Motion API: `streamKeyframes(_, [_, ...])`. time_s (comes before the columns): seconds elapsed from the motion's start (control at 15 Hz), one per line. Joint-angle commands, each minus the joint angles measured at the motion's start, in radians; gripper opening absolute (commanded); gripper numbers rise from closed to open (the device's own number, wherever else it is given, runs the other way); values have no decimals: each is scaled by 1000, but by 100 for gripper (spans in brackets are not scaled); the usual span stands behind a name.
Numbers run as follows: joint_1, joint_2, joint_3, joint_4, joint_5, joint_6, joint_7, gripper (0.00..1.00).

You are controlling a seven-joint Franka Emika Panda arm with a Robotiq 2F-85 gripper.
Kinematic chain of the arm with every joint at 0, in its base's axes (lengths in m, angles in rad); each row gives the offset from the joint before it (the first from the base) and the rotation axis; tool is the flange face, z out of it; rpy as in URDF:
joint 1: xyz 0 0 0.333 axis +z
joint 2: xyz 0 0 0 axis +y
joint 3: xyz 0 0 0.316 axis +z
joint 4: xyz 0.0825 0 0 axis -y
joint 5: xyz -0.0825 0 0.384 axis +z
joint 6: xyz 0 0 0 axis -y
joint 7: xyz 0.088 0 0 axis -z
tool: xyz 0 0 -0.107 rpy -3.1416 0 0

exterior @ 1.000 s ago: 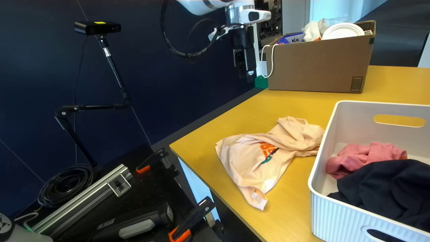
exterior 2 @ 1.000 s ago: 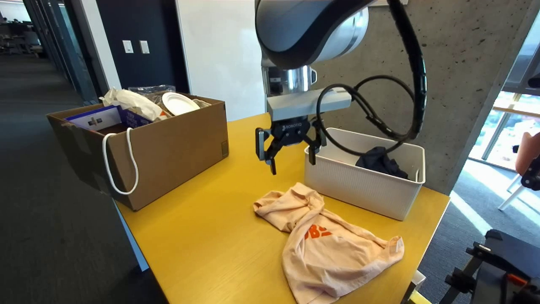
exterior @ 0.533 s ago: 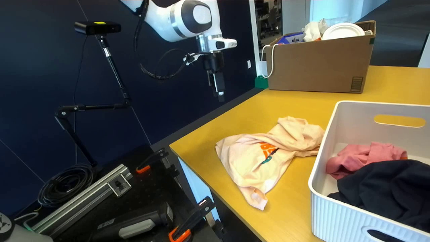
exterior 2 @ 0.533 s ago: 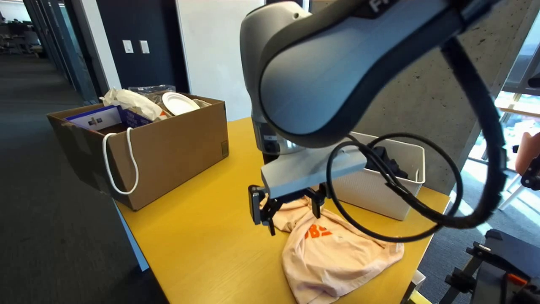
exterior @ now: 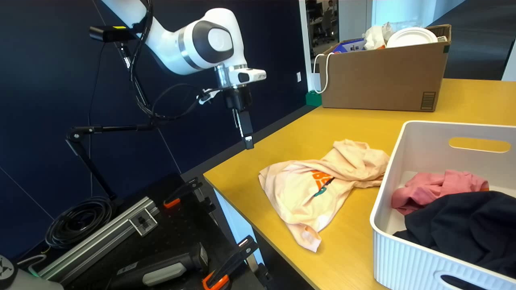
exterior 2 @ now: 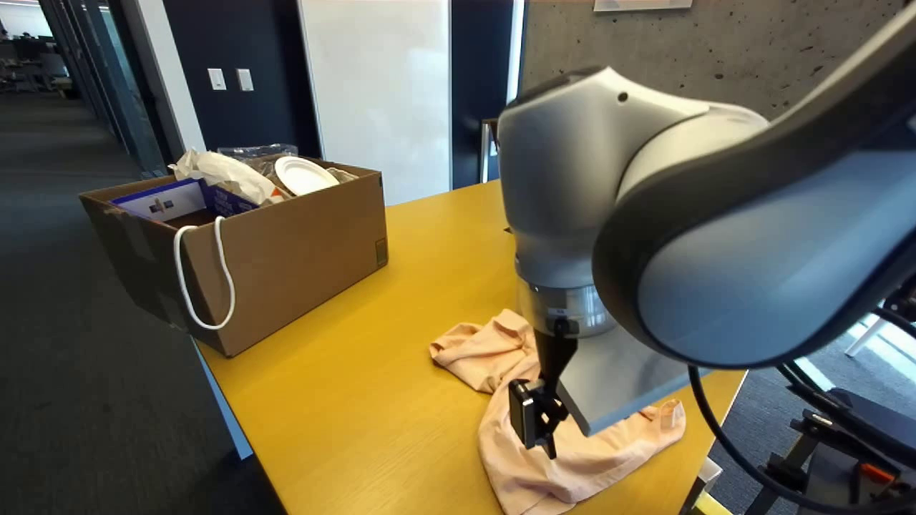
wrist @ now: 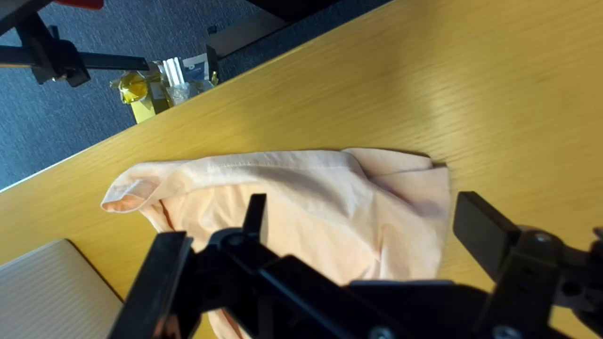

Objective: Fold the T-shirt on the table

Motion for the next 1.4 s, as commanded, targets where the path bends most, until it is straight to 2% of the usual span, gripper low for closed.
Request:
streamKeyframes(0.0, [-25,106,-3,6,-55,127,-29,100])
streamKeyframes(0.13, [-12,179,-14,39,-81,197,-48,100])
streamKeyframes(0.33, [45,260,-44,74,-119,305,-59,100])
streamKeyframes(0.6, [106,318,-73,112,-116,390,-92,100])
streamKeyframes(1.2, [113,386,-108,118,-77,466,-182,100])
streamKeyframes(1.27, [119,394,-113,121,-76,468,-188,96])
streamKeyframes(1.33, [125,401,-118,124,-75,470,-194,72])
